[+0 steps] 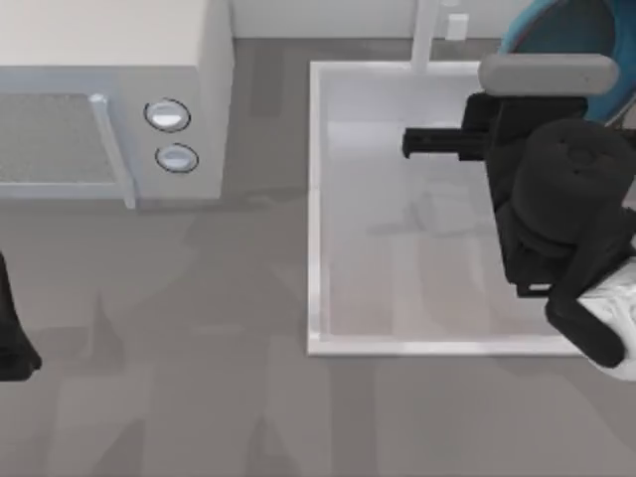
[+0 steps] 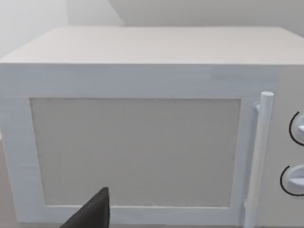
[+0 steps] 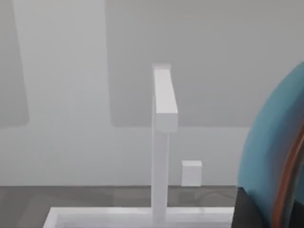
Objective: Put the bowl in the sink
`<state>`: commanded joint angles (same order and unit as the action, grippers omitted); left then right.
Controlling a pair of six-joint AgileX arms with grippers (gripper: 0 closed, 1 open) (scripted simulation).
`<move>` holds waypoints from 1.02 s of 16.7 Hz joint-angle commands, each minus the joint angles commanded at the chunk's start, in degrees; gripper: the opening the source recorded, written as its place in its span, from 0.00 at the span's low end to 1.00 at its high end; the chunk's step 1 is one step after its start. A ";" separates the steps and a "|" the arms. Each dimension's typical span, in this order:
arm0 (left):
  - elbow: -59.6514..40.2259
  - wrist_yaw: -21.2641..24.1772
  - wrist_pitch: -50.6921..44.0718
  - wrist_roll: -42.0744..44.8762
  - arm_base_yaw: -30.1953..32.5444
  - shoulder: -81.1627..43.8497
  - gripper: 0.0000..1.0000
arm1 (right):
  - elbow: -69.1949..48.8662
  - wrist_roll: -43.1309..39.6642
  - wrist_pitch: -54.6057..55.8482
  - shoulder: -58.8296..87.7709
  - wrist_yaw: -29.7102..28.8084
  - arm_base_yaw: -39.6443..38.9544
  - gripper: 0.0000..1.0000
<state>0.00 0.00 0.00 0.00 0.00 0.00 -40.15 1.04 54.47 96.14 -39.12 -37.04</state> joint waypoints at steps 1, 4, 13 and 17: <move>0.00 0.00 0.00 0.00 0.00 0.00 1.00 | 0.31 -0.07 2.57 2.52 -0.16 -0.04 0.00; 0.00 0.00 0.00 0.00 0.00 0.00 1.00 | 1.44 -0.17 13.74 11.90 -0.49 -0.17 0.00; 0.00 0.00 0.00 0.00 0.00 0.00 1.00 | 5.27 -0.12 37.94 31.71 -0.12 -0.15 0.00; 0.00 0.00 0.00 0.00 0.00 0.00 1.00 | 5.27 -0.12 37.94 31.71 -0.12 -0.15 0.08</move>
<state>0.00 0.00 0.00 0.00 0.00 0.00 -34.87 0.92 92.41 127.85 -39.23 -37.19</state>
